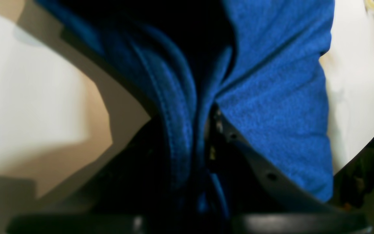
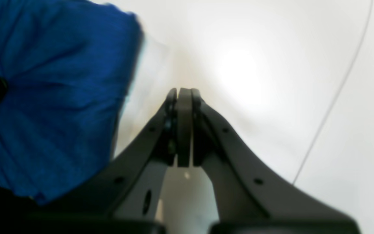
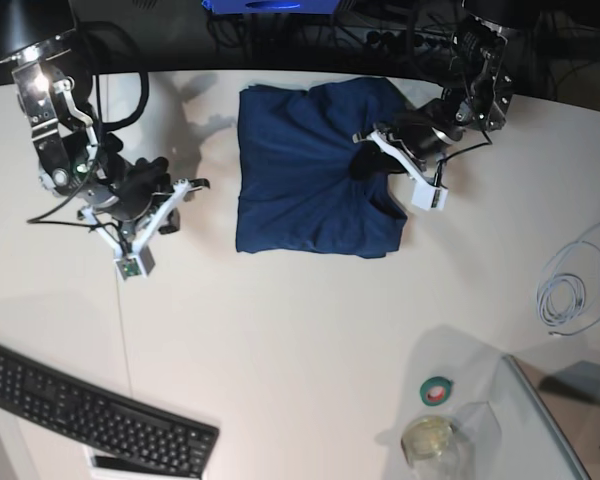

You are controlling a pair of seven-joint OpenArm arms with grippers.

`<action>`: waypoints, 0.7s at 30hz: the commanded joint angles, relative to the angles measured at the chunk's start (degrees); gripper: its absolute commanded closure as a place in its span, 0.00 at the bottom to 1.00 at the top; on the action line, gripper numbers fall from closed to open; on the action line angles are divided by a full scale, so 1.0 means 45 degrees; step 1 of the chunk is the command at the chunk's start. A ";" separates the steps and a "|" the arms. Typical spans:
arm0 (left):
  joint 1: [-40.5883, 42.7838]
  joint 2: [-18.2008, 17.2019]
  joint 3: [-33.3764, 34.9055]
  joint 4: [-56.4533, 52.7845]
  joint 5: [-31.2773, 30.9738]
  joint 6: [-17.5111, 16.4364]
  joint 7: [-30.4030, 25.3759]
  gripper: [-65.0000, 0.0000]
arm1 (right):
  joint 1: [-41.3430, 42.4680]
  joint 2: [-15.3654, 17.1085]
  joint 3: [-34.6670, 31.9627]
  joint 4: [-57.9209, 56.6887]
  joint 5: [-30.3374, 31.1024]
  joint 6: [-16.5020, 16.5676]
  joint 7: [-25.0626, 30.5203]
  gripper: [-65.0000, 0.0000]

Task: Layout the t-shirt on the table in an organized manner, then fold the t-shirt properly
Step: 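Move the left gripper to the folded shirt's edge and grasp it, then drag the folded blue shirt with the left gripper toward the right gripper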

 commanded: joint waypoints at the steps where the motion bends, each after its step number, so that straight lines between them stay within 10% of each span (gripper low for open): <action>1: -0.0239 -0.0181 -0.0007 0.0194 0.0070 0.0061 -0.0078 1.00 | -0.0034 0.0174 0.0480 0.0188 0.0021 0.0038 0.0357 1.00; 8: -0.1744 -0.1919 0.1673 0.0995 0.0090 0.0061 0.1524 1.00 | -0.0679 0.0213 0.2433 -0.0085 0.0021 0.0058 0.0651 1.00; 14: -0.4733 -0.3717 0.6381 0.1269 0.1242 0.0061 0.2012 1.00 | -0.1011 0.0174 0.3078 -0.0515 0.0021 0.0058 0.0690 1.00; 21: -0.7233 -0.2838 1.1382 0.1152 0.5755 0.0061 0.2012 1.00 | -0.1460 0.0174 0.3078 -0.0398 0.0021 0.0058 0.0709 1.00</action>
